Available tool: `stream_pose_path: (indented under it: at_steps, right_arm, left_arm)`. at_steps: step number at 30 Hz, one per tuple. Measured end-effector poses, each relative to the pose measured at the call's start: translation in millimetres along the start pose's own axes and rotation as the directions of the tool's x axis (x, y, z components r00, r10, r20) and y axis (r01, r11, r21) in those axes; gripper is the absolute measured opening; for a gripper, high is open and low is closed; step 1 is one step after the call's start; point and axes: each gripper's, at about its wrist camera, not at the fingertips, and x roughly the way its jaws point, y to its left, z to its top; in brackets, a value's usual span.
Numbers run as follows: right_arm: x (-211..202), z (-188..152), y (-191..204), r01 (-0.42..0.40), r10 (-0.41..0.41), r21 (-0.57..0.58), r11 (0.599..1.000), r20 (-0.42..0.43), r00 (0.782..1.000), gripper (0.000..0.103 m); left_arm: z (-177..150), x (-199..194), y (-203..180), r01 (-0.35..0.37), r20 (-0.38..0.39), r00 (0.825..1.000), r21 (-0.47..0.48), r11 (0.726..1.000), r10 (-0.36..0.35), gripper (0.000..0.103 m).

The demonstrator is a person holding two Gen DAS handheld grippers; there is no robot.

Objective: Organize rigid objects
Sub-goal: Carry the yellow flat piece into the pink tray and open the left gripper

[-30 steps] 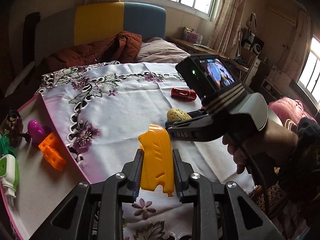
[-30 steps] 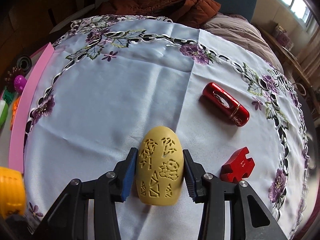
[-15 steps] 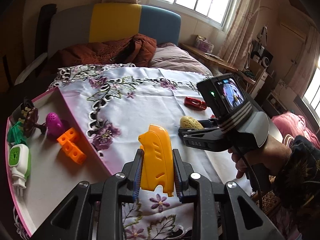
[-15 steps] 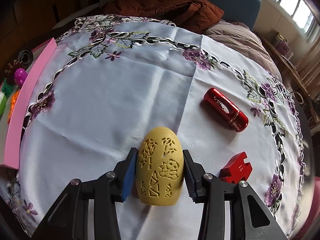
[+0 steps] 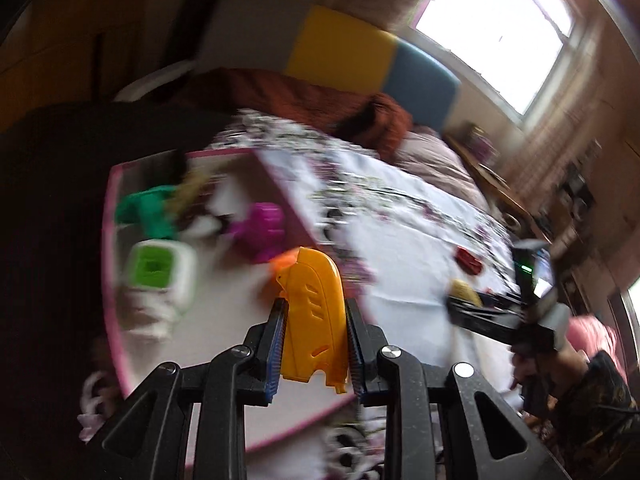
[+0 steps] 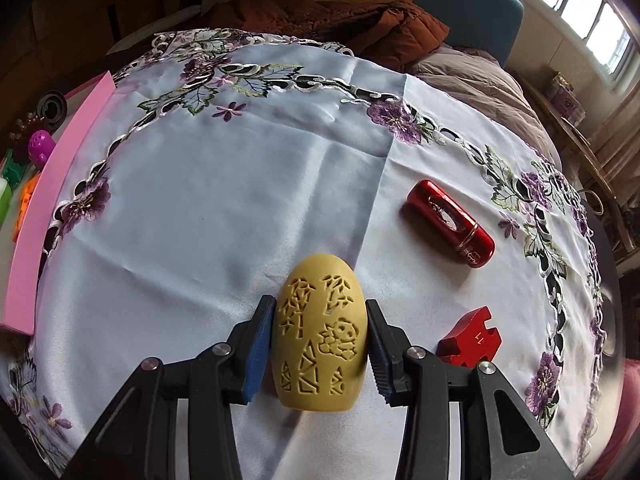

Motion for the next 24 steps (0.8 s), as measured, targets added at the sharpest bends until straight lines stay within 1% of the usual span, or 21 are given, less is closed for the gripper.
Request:
stream_pose_path:
  at_steps: [4,7,9,11,13,15,18,21,24]
  right_arm:
    - [-0.4,0.3,0.7,0.004,-0.004,-0.005,1.0,0.0,1.0,0.044]
    - [-0.9,0.2,1.3,0.008,-0.008,-0.007,1.0,0.001,1.0,0.044]
    - [-0.9,0.2,1.1,0.009,-0.009,-0.009,1.0,0.002,1.0,0.044]
    - [-0.8,0.2,1.2,0.009,-0.009,-0.007,1.0,0.001,1.0,0.044]
    - [-0.8,0.3,0.7,0.008,-0.008,-0.004,1.0,0.0,1.0,0.044]
    - [-0.7,0.2,1.0,0.008,-0.008,-0.003,1.0,0.0,1.0,0.044]
    - [-0.6,0.4,0.9,0.009,-0.009,-0.006,1.0,0.0,1.0,0.044]
    - [-0.6,0.4,1.0,0.01,-0.01,-0.006,1.0,0.0,1.0,0.044]
    - [-0.7,0.5,1.1,0.01,-0.01,-0.005,1.0,0.0,1.0,0.044]
  left_arm:
    - [0.3,4.2,28.2,-0.019,-0.025,1.0,-0.082,0.996,0.017,0.027]
    - [4.9,11.0,30.5,-0.011,-0.032,0.999,-0.097,0.995,0.008,0.027]
    - [12.1,21.0,31.4,-0.023,-0.032,0.999,-0.105,0.994,0.02,0.027]
    - [19.8,31.1,31.0,-0.053,-0.034,0.998,-0.099,0.994,0.05,0.027]
    - [26.3,39.8,31.5,-0.054,-0.042,0.998,-0.109,0.993,0.049,0.027]
    - [31.6,49.3,29.4,-0.081,-0.045,0.996,-0.095,0.992,0.077,0.027]
    - [35.5,59.6,32.1,-0.105,-0.053,0.994,-0.093,0.99,0.1,0.027]
    - [38.5,74.1,34.6,-0.151,-0.07,0.987,-0.066,0.986,0.147,0.027]
    - [39.5,81.2,37.4,-0.167,-0.072,0.984,-0.052,0.985,0.163,0.028]
